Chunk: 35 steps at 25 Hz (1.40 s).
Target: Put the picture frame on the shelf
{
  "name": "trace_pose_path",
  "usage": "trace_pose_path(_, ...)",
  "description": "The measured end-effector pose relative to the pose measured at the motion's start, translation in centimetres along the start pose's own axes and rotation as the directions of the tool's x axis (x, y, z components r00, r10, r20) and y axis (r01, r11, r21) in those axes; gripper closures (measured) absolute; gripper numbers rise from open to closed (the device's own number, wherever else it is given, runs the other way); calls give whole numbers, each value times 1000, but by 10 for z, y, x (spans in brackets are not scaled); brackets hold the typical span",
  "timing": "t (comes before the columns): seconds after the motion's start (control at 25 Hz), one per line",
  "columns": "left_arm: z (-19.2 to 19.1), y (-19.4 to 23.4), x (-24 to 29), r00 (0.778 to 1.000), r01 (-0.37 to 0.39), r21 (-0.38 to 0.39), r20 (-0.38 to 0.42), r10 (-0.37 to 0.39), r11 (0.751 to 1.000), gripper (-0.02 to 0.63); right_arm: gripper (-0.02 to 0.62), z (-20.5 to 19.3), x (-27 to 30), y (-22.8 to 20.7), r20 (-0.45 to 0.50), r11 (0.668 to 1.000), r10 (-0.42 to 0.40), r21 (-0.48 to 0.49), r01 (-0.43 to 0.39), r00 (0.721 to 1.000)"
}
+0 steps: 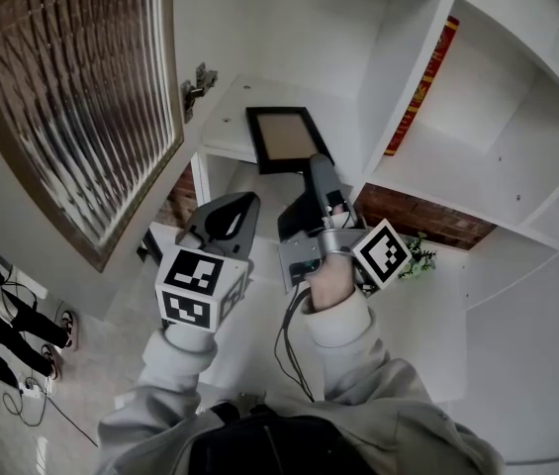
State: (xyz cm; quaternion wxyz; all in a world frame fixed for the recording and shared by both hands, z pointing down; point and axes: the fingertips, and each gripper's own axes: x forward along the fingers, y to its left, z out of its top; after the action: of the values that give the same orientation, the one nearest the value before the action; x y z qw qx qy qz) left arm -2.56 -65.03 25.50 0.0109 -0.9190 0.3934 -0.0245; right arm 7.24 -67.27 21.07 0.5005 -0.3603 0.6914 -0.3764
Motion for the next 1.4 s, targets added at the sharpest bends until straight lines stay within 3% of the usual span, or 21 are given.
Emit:
trace_pose_path(0.32, -11, -9, -3, 1000, 18, -39, 6, -18, 999, 601, 423, -3, -18, 1, -11, 1000, -3, -18, 3, 1000)
trace_pose_path(0.76, -56, -34, -19, 994, 105, -111, 23, -103, 988, 601, 423, -20, -69, -16, -48, 987, -24, -162, 16, 999)
trace_pose_path(0.96, -72, -49, -33, 991, 135, -133, 17, -134, 982, 601, 423, -31, -96, -31, -73, 969, -83, -239, 63, 994)
trace_pose_path(1.16, -91, -65, -47, 988, 153, -172, 9, -154, 973, 601, 433, -39, -125, -45, -79, 960, -129, -259, 105, 988)
trace_pose_path(1.28, -102, -76, -54, 986, 165, -180, -3, -168, 970, 601, 436, -48, -140, -38, -96, 935, -122, -344, 82, 988)
trace_pose_path(1.36, -108, -83, -59, 985, 169, -196, -6, -173, 966, 601, 522, -51, -150, -32, -82, 901, -124, -428, 77, 989)
trace_pose_path(1.4, -111, -87, -62, 984, 170, -209, -7, -176, 963, 601, 531, -51, -157, -31, -71, 878, -130, -471, 82, 989)
